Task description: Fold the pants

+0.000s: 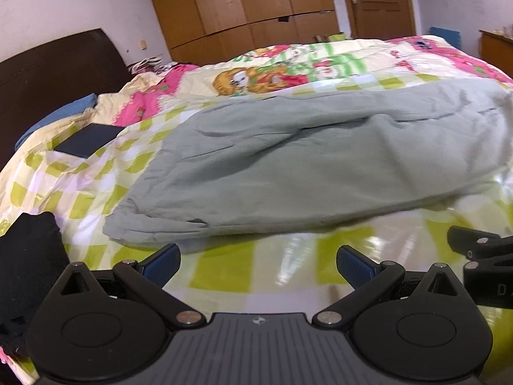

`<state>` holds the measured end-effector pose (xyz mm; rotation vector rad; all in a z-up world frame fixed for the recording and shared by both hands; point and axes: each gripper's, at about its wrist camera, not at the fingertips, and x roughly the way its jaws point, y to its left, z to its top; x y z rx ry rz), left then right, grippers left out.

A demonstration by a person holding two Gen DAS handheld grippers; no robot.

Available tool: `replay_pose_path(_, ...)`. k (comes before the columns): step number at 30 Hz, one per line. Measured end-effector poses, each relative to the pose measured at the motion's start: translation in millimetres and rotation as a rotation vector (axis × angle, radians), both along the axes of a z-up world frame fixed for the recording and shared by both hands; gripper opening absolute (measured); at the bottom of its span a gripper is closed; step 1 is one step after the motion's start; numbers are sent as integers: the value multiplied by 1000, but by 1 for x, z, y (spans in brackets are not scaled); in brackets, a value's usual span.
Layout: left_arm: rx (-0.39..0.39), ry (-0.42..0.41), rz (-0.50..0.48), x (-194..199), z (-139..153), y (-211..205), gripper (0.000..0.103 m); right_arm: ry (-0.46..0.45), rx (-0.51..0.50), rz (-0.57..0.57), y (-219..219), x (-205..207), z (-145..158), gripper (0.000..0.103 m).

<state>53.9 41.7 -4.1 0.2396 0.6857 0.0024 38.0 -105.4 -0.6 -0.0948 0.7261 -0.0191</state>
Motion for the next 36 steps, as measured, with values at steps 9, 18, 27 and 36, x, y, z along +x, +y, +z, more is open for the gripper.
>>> replay_pose_path(9,-19,30,100,49,-4,65,103,-28,-100,194,46,49,-5,92)
replay_pose_path(18,1,51,222,94,-16,135,103,-24,-149,443,109,89,-25,87)
replay_pose_path(27,-18,100,182,109,-28,160,73,46,-117,533,139,110,-26,59)
replay_pose_path(36,-61,88,89,102,-22,179,41,32,-158,640,157,88,-15,63)
